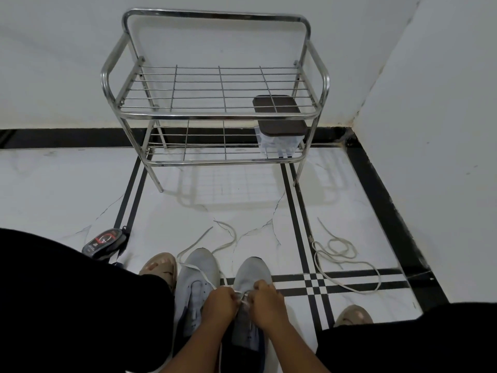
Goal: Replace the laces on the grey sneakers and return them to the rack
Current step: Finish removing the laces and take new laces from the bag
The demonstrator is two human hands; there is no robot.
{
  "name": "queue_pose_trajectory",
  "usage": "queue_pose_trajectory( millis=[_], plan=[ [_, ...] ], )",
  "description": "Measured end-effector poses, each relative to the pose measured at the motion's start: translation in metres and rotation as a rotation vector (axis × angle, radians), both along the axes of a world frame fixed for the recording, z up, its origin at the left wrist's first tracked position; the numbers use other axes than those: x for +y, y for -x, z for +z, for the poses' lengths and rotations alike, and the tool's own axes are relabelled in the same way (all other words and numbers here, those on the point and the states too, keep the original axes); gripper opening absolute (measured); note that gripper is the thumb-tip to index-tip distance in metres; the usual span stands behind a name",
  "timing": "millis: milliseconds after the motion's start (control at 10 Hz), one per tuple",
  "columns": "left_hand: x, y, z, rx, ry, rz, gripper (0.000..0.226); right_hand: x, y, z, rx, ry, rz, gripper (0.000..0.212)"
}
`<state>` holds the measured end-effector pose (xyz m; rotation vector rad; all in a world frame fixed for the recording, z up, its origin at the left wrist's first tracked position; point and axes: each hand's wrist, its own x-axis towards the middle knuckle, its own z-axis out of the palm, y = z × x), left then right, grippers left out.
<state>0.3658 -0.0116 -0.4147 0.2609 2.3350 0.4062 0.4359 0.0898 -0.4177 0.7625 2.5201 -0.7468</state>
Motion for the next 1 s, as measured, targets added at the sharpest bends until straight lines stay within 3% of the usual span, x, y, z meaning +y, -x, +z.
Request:
queue_pose_trajectory(
  millis=[100,200,300,400,500,600,700,800,900,1000],
  plan=[
    [-0.003,0.000,0.001,0.024,0.003,0.024,0.025,0.030,0.010,0.014,0.162,0.502,-0.883,0.028],
    [-0.004,0.001,0.000,0.019,0.014,0.015,0.025,0.081,0.003,0.024,0.677,1.084,-1.896,0.027],
    [-0.001,0.000,-0.002,-0.009,-0.008,-0.013,0.020,0.086,0.013,0.029,0.413,0.777,-1.534,0.023],
    [0.001,-0.001,-0.003,-0.007,-0.014,-0.019,0.021,0.048,0.020,0.014,0.048,0.254,-0.488,0.015],
    [-0.001,-0.002,-0.004,-0.013,-0.017,-0.008,0.020,0.004,0.002,-0.006,-0.111,0.047,-0.047,0.012],
    [-0.002,-0.002,-0.004,-0.007,-0.009,0.009,0.023,0.008,-0.001,-0.010,-0.108,0.085,-0.250,0.025],
    [-0.002,-0.002,-0.005,-0.005,-0.001,0.022,0.024,0.065,0.016,-0.001,0.048,0.415,-1.065,0.027],
    [-0.001,-0.002,-0.006,-0.012,-0.002,0.020,0.028,0.089,0.018,0.009,0.353,0.859,-1.637,0.019],
    [0.000,-0.002,-0.006,-0.019,0.004,0.009,0.031,0.061,0.018,0.007,0.244,0.613,-1.130,0.019],
    [0.000,-0.001,-0.006,-0.025,0.011,-0.001,0.030,0.018,0.006,-0.004,-0.015,0.121,-0.107,0.017]
  ],
)
